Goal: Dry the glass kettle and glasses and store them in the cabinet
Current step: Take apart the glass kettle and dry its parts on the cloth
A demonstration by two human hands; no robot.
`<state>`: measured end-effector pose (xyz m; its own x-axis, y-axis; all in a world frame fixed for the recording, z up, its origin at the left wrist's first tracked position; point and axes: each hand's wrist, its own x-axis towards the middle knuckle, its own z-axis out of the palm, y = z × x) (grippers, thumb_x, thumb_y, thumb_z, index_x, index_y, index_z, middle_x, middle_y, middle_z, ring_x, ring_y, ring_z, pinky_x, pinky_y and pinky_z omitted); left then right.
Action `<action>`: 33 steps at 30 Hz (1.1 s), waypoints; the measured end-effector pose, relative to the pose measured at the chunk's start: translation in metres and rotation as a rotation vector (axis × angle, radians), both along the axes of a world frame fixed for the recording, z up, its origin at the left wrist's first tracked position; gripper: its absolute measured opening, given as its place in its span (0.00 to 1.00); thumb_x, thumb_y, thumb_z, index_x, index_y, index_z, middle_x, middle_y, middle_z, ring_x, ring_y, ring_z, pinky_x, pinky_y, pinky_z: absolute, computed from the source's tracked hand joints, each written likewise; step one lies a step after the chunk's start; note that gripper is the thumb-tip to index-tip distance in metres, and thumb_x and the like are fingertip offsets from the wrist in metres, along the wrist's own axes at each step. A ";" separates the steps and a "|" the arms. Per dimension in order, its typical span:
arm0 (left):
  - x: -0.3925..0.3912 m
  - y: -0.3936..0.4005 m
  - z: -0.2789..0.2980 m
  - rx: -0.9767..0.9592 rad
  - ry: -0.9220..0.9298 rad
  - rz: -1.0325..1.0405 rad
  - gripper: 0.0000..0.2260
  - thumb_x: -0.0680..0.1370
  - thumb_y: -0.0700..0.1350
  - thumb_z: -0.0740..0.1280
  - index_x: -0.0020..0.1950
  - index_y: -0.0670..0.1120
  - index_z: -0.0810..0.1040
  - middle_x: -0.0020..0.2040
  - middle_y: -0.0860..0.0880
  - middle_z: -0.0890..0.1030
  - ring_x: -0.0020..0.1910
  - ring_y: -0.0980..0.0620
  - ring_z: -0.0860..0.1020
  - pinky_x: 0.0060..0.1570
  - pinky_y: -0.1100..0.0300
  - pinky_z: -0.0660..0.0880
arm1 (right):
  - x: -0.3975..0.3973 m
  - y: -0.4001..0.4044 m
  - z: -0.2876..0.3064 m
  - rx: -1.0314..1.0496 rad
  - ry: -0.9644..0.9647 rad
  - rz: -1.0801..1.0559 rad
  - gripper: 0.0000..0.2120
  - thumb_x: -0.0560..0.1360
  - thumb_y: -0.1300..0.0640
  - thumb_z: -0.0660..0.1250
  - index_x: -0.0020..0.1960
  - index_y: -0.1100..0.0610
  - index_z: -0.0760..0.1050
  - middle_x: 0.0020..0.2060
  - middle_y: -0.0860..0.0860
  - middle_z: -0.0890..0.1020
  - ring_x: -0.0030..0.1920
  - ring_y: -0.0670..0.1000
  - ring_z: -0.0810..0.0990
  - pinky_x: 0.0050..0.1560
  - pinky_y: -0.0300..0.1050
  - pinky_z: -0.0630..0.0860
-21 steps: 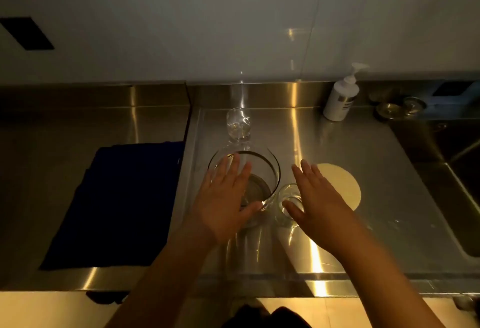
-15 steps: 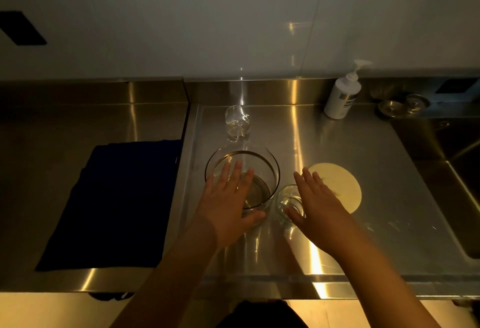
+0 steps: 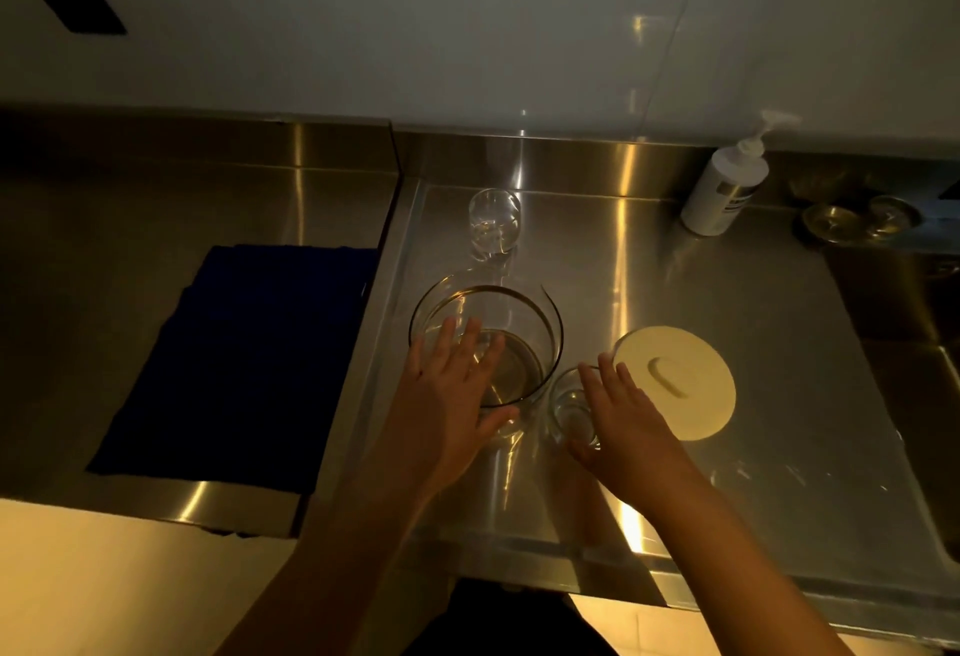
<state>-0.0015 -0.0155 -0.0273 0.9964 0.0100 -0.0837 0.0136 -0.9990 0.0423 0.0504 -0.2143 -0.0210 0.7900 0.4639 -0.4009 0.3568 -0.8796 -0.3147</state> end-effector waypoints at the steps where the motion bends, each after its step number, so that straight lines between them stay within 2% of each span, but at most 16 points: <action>1: 0.000 0.000 0.000 0.016 0.002 0.004 0.33 0.77 0.67 0.49 0.77 0.54 0.44 0.77 0.48 0.40 0.76 0.46 0.37 0.71 0.48 0.34 | 0.001 0.000 0.000 0.000 -0.001 0.001 0.40 0.77 0.44 0.62 0.77 0.53 0.39 0.76 0.54 0.39 0.75 0.55 0.39 0.74 0.47 0.46; 9: 0.005 -0.003 0.000 0.048 0.008 0.042 0.31 0.78 0.65 0.49 0.78 0.55 0.47 0.78 0.48 0.42 0.76 0.46 0.39 0.71 0.47 0.33 | 0.002 0.004 0.000 0.012 0.006 0.005 0.41 0.77 0.47 0.64 0.77 0.52 0.39 0.76 0.54 0.40 0.76 0.55 0.39 0.73 0.47 0.47; 21: 0.013 0.004 0.003 0.034 0.033 0.082 0.30 0.79 0.65 0.47 0.77 0.55 0.44 0.78 0.49 0.42 0.76 0.48 0.39 0.69 0.49 0.32 | 0.001 0.005 0.002 0.019 0.008 -0.010 0.42 0.76 0.46 0.65 0.77 0.51 0.40 0.77 0.52 0.41 0.76 0.54 0.40 0.73 0.48 0.50; 33: 0.012 0.003 0.003 0.004 0.048 0.087 0.28 0.79 0.64 0.46 0.77 0.56 0.50 0.79 0.51 0.45 0.77 0.49 0.41 0.69 0.50 0.31 | -0.001 0.006 0.003 0.006 -0.009 0.004 0.43 0.76 0.46 0.66 0.77 0.52 0.40 0.77 0.53 0.41 0.76 0.54 0.41 0.73 0.47 0.49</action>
